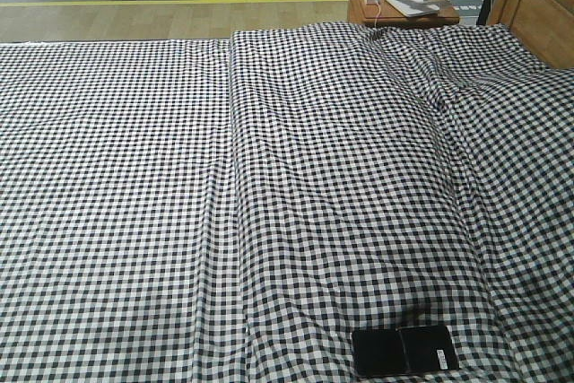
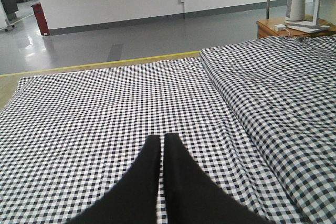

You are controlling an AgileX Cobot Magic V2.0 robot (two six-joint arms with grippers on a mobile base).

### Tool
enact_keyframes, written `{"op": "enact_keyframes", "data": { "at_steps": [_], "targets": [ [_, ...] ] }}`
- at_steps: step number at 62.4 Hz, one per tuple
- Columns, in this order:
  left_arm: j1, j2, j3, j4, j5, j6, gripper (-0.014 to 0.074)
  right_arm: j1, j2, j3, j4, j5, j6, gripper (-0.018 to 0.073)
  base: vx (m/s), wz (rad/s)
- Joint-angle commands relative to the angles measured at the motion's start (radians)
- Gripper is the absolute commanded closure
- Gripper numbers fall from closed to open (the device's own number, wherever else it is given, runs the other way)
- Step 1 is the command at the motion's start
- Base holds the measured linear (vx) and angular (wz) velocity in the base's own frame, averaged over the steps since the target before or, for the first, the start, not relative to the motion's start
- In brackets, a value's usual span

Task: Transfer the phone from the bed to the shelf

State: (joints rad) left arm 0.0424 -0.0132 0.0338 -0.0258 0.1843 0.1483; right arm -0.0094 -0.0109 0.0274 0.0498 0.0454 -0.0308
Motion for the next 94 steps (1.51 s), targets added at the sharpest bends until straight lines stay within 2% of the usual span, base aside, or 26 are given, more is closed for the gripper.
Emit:
{"op": "enact_keyframes", "data": {
  "at_steps": [1,75,81,89,94],
  "targets": [
    [-0.004,-0.013,-0.021,-0.009,-0.072,-0.006,0.0595,-0.004,-0.008,0.004,-0.012,-0.075,-0.004,0.0565,0.0,0.0],
    [-0.004,-0.013,-0.021,-0.009,-0.072,-0.006,0.0595,-0.004,-0.008,0.004,-0.012,-0.087,-0.004,0.0565,0.0,0.0],
    [-0.004,-0.013,-0.021,-0.009,-0.072,-0.006,0.0595,-0.004,-0.008,0.002,-0.012,-0.138,-0.003,0.0565,0.0,0.0],
    [-0.004,-0.013,-0.021,-0.009,-0.072,-0.006,0.0595,-0.004,-0.008,-0.014,-0.012,-0.331,0.001,0.0565,0.0,0.0],
    [-0.004,-0.013,-0.021,-0.009,-0.072,-0.006,0.0595,-0.004,-0.008,-0.063,-0.012,-0.376,0.001,0.0565,0.0,0.0]
  ]
}}
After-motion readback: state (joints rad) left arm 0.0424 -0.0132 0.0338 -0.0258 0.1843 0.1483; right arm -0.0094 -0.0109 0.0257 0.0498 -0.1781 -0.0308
